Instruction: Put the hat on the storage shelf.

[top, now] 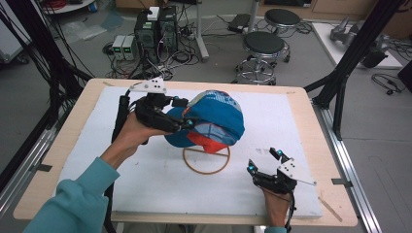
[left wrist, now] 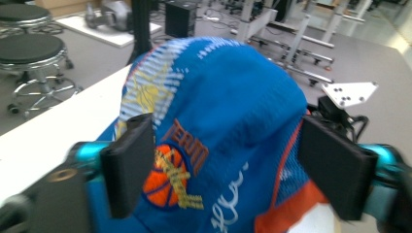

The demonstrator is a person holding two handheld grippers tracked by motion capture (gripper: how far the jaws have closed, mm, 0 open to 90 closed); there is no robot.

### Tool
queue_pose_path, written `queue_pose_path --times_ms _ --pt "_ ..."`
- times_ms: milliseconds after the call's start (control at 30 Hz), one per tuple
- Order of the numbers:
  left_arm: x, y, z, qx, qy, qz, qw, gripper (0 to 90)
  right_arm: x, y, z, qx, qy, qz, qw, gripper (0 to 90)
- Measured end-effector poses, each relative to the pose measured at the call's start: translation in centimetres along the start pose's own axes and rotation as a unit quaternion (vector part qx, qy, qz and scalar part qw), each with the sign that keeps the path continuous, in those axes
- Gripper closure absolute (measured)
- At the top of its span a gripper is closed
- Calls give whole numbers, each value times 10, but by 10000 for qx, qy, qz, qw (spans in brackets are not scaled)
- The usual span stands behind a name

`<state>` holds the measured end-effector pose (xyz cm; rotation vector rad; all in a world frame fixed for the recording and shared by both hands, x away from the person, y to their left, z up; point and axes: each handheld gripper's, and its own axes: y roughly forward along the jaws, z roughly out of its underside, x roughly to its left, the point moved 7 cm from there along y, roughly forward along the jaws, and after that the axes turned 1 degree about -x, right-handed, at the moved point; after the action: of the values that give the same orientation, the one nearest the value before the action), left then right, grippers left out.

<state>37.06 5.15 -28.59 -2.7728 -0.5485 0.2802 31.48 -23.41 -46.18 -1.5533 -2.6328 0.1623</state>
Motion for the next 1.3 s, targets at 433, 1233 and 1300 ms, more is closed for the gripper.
queue_pose_path --times_ms 433,1233,1300 --pt "15 -43 36 -298 271 -433 9982 136 0 -1 0 -45 -42 0 10000 105" --pt "60 -151 209 -740 -34 -2256 9714 144 0 0 0 -37 -59 79 9999 105" --pt "62 -157 222 -751 20 -2416 9675 144 0 0 0 -30 -30 72 10000 105"
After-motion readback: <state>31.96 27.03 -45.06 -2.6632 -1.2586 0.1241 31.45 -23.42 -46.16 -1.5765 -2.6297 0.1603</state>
